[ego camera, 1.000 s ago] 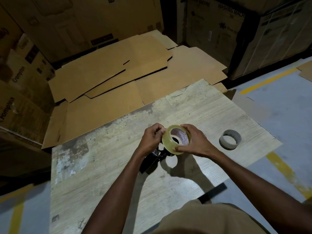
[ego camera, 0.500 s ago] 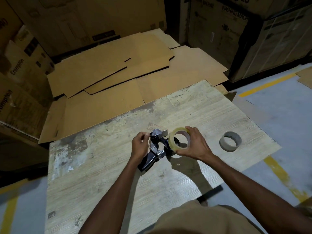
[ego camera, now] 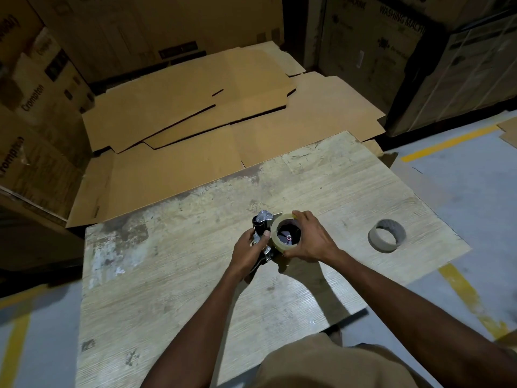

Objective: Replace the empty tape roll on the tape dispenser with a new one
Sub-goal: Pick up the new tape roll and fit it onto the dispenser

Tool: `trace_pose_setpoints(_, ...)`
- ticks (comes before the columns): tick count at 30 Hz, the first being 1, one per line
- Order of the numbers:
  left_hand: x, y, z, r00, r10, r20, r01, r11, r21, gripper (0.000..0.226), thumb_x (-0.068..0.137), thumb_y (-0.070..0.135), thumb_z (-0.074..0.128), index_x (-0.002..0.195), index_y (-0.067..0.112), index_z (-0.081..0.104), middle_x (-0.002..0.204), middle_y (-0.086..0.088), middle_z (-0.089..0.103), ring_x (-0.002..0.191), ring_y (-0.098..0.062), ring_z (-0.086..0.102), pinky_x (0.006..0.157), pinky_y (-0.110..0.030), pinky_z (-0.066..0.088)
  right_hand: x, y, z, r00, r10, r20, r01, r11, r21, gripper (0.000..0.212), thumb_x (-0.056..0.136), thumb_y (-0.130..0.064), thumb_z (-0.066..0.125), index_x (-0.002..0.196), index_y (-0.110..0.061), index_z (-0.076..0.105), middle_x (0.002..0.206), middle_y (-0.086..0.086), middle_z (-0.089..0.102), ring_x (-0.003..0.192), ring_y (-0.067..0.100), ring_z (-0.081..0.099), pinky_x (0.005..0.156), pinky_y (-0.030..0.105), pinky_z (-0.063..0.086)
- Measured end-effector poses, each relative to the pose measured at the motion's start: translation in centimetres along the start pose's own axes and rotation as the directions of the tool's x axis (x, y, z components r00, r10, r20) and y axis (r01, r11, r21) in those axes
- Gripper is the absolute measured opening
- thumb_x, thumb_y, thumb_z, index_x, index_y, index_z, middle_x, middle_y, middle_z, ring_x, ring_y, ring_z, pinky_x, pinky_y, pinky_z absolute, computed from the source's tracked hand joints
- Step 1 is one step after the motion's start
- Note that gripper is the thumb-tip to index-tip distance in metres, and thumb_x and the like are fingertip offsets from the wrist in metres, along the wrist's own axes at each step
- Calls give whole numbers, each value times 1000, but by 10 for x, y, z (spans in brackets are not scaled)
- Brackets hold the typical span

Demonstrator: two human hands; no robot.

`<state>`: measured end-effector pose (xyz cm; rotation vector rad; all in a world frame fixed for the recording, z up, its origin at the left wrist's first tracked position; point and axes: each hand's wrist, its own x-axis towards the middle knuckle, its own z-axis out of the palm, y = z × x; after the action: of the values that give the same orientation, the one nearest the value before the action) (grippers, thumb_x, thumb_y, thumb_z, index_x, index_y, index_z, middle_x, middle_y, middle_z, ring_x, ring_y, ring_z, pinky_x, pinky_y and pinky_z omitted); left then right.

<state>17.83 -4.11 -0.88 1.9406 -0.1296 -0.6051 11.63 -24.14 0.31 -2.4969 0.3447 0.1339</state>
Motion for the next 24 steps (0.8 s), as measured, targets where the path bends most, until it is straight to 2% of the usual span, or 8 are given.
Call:
trace_pose_setpoints(3, 0, 4, 2, 1000, 19, 6, -19, 999, -39, 18, 96, 49, 66, 112, 45, 60, 105, 29, 64, 106, -2, 64, 82, -19, 47, 3, 4, 2, 1000, -4, 7, 4, 1000, 6, 125, 57, -53, 95, 157, -16, 29, 146, 7, 42, 133, 25, 47, 105, 35, 47)
trace_pose_setpoints(8, 2, 5, 4, 999, 32, -15, -32, 998, -61, 24, 89, 52, 74, 108, 47, 61, 106, 27, 65, 100, 5, 63, 81, -21, 50, 2, 13, -5, 997, -8, 72, 5, 999, 52, 130, 59, -63, 92, 161, -15, 27, 154, 8, 40, 139, 25, 44, 109, 39, 45)
trace_pose_setpoints(12, 1, 7, 7, 999, 35, -34, -36, 998, -42, 28, 84, 51, 79, 105, 49, 62, 105, 25, 67, 99, 6, 63, 83, -22, 52, -6, 26, -6, 985, 143, -98, -109, 951, 291, 84, 84, -54, 81, 149, -11, 51, 139, 10, 61, 124, 24, 60, 98, 36, 51)
trace_pose_setpoints(14, 2, 7, 8, 998, 27, -48, -29, 999, -42, 28, 83, 50, 81, 103, 49, 62, 105, 25, 67, 98, 8, 62, 83, -23, 51, -7, 32, -7, 945, 267, -188, -174, 899, 402, 51, 91, -40, 78, 129, -8, 69, 117, 8, 74, 102, 20, 71, 84, 26, 55)
trace_pose_setpoints(16, 3, 4, 10, 998, 27, -55, -29, 999, -27, 30, 81, 54, 81, 104, 49, 64, 106, 25, 69, 100, 7, 63, 84, -23, 51, -8, 34, -11, 924, 333, -189, -209, 852, 480, 29, 91, -33, 79, 105, -9, 79, 94, 2, 79, 85, 15, 74, 73, 23, 58)
trace_pose_setpoints(18, 6, 1, 11, 997, 22, -73, -23, 1000, -21, 37, 76, 62, 80, 108, 48, 66, 109, 22, 72, 103, 2, 66, 88, -27, 54, -6, 36, -14, 928, 338, -157, -222, 839, 496, 24, 88, -34, 82, 89, -11, 81, 83, -1, 78, 80, 13, 74, 74, 32, 59)
trace_pose_setpoints(20, 6, 1, 13, 996, 10, -91, -12, 1000, -23, 45, 74, 64, 81, 113, 44, 67, 110, 20, 72, 104, -2, 67, 88, -28, 55, -3, 36, -18, 927, 353, -131, -240, 822, 517, 26, 85, -35, 85, 83, -10, 81, 80, -2, 78, 78, 12, 73, 70, 30, 56)
trace_pose_setpoints(24, 3, 9, 15, 994, -31, -109, 27, 999, -36, 43, 78, 52, 84, 113, 39, 63, 101, 26, 65, 93, 11, 59, 73, -13, 47, 8, 38, -24, 916, 390, -89, -307, 828, 469, 32, 81, -39, 88, 82, -8, 81, 81, -2, 78, 75, 10, 71, 64, 26, 50)
